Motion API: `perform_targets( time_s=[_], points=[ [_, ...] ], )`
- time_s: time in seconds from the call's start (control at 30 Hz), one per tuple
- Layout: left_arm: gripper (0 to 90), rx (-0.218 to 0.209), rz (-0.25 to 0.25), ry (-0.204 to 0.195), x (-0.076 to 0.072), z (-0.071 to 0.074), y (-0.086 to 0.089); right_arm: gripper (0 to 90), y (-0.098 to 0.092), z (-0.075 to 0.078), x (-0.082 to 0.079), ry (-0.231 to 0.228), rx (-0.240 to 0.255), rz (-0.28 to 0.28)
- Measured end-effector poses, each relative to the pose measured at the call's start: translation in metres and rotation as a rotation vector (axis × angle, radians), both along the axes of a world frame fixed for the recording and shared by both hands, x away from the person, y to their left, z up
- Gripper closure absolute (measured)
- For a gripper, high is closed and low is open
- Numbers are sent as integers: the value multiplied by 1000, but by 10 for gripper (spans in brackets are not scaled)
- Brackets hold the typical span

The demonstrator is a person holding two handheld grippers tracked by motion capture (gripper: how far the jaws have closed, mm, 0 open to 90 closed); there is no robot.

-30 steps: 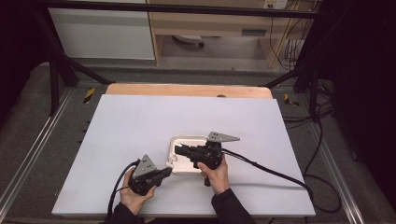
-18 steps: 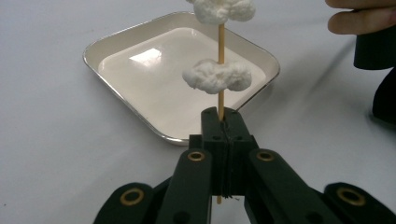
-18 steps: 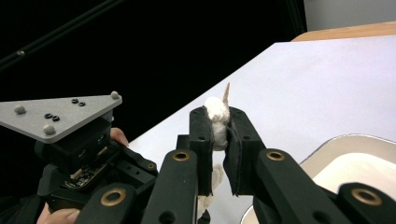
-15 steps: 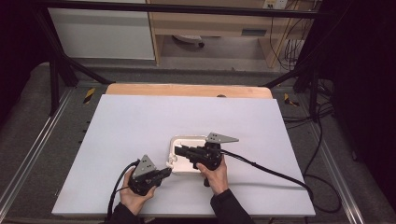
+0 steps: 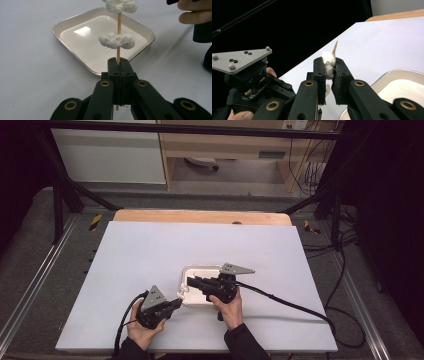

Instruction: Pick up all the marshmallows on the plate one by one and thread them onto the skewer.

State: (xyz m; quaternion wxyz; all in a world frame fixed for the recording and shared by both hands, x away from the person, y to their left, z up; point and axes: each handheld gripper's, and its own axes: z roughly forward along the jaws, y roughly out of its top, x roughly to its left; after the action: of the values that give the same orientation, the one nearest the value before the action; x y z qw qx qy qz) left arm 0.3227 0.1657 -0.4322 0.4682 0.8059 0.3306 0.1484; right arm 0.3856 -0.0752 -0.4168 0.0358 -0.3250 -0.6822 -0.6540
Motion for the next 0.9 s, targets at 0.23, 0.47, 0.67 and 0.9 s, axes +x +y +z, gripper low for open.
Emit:
perform_targets(
  time_s=[0.23,0.47,0.67,0.9],
  points=[
    [893,-46,30,-18,0,8,1,820,14,-16,-5,17,-13,58],
    [893,-42,27,-29,0,9,2,763,12,-7,-2,11,-25,52],
    [891,-34,35,-7,2,7,8,541,5,6,-2,-39,-60,-3],
    [889,-30,36,13,4,7,9,241,-15,17,2,-79,-184,-54]
  ],
)
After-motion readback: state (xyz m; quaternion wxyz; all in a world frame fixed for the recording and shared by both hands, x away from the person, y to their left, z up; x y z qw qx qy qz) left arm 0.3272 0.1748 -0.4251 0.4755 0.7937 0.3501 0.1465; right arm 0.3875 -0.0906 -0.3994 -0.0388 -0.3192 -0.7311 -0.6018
